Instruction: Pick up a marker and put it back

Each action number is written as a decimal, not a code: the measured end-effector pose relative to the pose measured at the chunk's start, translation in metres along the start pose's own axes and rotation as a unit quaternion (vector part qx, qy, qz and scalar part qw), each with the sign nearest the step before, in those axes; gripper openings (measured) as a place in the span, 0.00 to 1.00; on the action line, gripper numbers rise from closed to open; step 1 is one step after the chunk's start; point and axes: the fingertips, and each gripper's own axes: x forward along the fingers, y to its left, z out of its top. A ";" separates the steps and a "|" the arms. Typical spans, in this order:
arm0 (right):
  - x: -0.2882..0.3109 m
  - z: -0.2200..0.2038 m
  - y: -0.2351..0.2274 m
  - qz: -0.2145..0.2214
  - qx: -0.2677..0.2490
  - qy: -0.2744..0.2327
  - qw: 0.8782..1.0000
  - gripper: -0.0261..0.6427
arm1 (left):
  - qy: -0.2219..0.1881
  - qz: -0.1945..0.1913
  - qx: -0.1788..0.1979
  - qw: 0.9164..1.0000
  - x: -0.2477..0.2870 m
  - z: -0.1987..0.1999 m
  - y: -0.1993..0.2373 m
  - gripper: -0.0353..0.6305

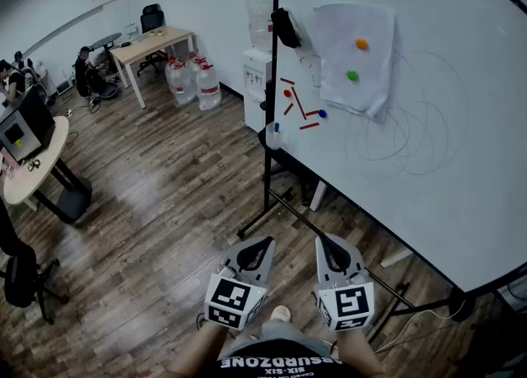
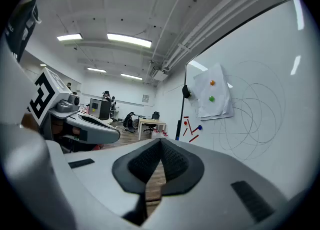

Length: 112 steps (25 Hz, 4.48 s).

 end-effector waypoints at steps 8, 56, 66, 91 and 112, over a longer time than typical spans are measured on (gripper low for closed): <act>0.030 -0.005 -0.024 0.010 0.012 -0.012 1.000 0.04 | -0.002 0.002 0.006 1.000 0.034 0.006 0.017 0.06; 0.306 0.012 -0.118 0.045 0.079 -0.028 0.996 0.42 | 0.015 0.002 -0.029 0.999 0.240 0.028 0.217 0.06; 0.359 -0.006 -0.121 0.034 0.086 -0.001 0.996 0.41 | 0.014 -0.023 -0.022 0.999 0.274 0.035 0.250 0.06; 0.475 -0.087 -0.111 0.030 0.098 0.098 0.990 0.37 | 0.045 -0.069 -0.026 0.996 0.319 0.015 0.314 0.06; 0.495 -0.115 -0.118 0.004 0.089 0.134 0.987 0.16 | 0.057 -0.081 -0.031 0.995 0.330 0.003 0.325 0.06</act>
